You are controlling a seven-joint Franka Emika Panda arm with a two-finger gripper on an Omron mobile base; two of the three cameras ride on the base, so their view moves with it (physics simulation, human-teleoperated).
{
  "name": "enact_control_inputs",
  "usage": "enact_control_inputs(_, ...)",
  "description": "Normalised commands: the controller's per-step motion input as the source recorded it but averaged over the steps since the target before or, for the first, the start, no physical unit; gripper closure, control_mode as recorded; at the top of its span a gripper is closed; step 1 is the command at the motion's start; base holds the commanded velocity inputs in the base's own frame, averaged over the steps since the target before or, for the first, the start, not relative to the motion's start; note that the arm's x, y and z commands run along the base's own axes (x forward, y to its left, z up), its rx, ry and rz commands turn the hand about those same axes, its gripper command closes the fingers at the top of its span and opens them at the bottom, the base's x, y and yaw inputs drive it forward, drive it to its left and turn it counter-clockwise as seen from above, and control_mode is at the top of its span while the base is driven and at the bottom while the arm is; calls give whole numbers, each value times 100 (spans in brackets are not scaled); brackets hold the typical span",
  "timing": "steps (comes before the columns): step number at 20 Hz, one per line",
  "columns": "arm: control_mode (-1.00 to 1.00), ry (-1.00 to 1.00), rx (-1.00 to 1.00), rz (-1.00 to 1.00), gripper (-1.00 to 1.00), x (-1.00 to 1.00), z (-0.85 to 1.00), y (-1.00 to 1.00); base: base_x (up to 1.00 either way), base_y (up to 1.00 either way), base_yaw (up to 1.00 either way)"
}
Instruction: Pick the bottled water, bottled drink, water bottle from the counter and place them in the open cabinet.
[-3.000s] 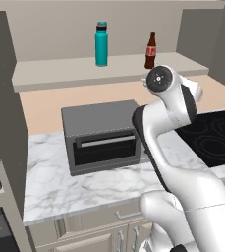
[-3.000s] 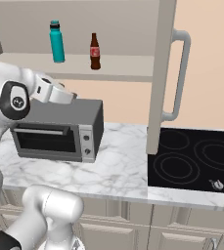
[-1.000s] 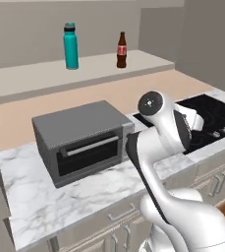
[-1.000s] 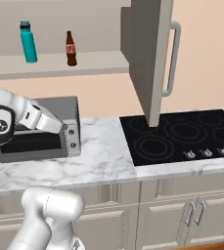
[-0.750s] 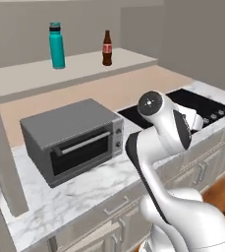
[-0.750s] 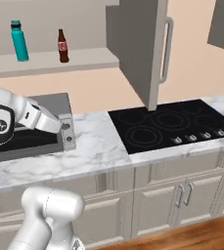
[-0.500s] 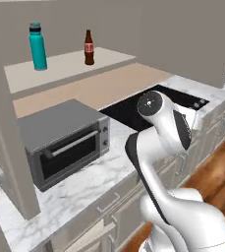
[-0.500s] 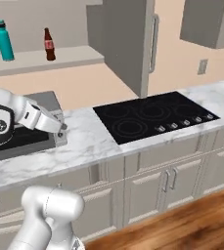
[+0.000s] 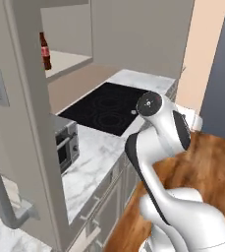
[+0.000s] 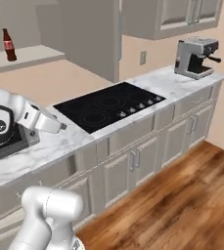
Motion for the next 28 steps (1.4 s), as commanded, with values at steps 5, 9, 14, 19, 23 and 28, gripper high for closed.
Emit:
enact_control_inputs(5, 100, 0, 0, 0, -100, 0, 0, 0, -23, -1, -61)
enact_control_inputs(9, 100, 0, 0, 0, -100, 0, 0, 0, -16, -1, -62)
enact_control_inputs(14, 100, 0, 0, 0, -100, 0, 0, 0, -5, -7, -60)
enact_control_inputs(19, 100, 0, 0, 0, -100, 0, 0, 0, 0, -16, -60)
enact_control_inputs(23, 100, 0, 0, 0, -100, 0, 0, 0, 0, -10, -59)
enact_control_inputs(28, 100, 0, 0, 0, -100, 0, 0, 0, 0, -7, -59)
